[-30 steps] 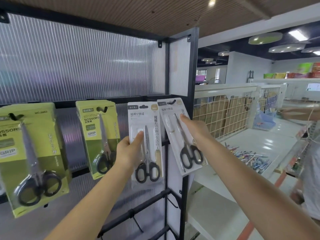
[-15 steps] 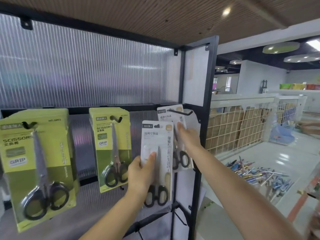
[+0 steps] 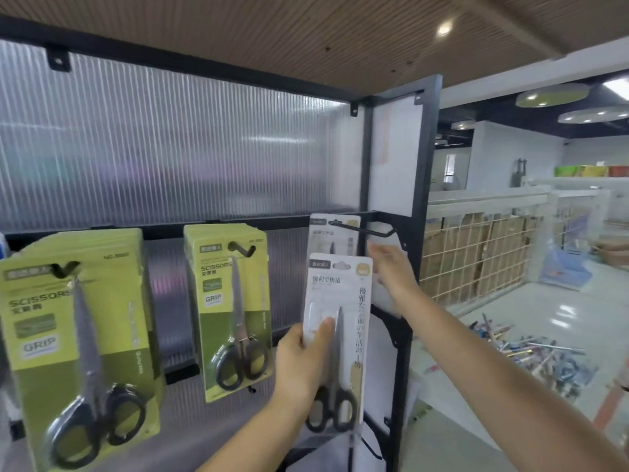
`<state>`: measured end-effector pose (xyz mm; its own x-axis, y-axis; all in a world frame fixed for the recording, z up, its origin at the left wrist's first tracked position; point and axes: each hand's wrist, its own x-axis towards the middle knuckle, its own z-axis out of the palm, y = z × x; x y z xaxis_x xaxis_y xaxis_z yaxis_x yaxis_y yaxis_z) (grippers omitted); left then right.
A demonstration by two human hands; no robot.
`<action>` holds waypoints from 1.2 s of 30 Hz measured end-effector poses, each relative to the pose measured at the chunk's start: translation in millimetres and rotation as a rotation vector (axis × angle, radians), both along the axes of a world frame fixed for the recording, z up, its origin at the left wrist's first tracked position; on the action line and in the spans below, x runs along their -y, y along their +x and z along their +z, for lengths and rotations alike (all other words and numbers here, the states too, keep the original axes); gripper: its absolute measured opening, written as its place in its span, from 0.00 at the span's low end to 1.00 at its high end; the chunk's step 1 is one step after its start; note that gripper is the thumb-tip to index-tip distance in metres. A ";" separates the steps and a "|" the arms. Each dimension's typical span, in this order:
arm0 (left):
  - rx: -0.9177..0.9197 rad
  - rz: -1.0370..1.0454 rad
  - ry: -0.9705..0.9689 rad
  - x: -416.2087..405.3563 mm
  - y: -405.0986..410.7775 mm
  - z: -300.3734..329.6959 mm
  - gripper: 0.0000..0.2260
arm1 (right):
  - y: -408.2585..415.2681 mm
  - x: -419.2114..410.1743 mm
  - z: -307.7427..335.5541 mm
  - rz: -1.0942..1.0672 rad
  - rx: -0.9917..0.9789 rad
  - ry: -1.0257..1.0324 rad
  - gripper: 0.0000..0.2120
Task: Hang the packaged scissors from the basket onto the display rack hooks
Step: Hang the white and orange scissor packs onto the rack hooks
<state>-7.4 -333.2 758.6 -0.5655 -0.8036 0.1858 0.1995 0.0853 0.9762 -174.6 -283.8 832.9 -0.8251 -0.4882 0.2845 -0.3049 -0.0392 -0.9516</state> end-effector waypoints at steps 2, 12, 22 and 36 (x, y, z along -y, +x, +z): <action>-0.010 -0.030 0.026 -6.5 -3.9 0.4 0.08 | 8.3 -25.3 9.0 0.020 -0.025 0.010 0.15; -0.016 -0.254 0.028 -47.7 -14.5 3.9 0.08 | 39.9 -106.4 35.5 0.011 -0.460 0.316 0.06; 0.026 -0.273 0.001 -59.3 -14.1 1.5 0.04 | 33.5 -107.0 57.6 -0.059 -0.548 0.232 0.06; -0.055 -0.237 0.016 -40.9 -22.5 9.1 0.06 | 26.0 -108.0 45.4 -0.085 -0.611 0.262 0.10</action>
<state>-29.9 -292.4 767.7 -0.7282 -0.6526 0.2096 0.2649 0.0140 0.9642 -148.7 -175.8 878.4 -0.5920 -0.5450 0.5937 -0.7839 0.2182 -0.5812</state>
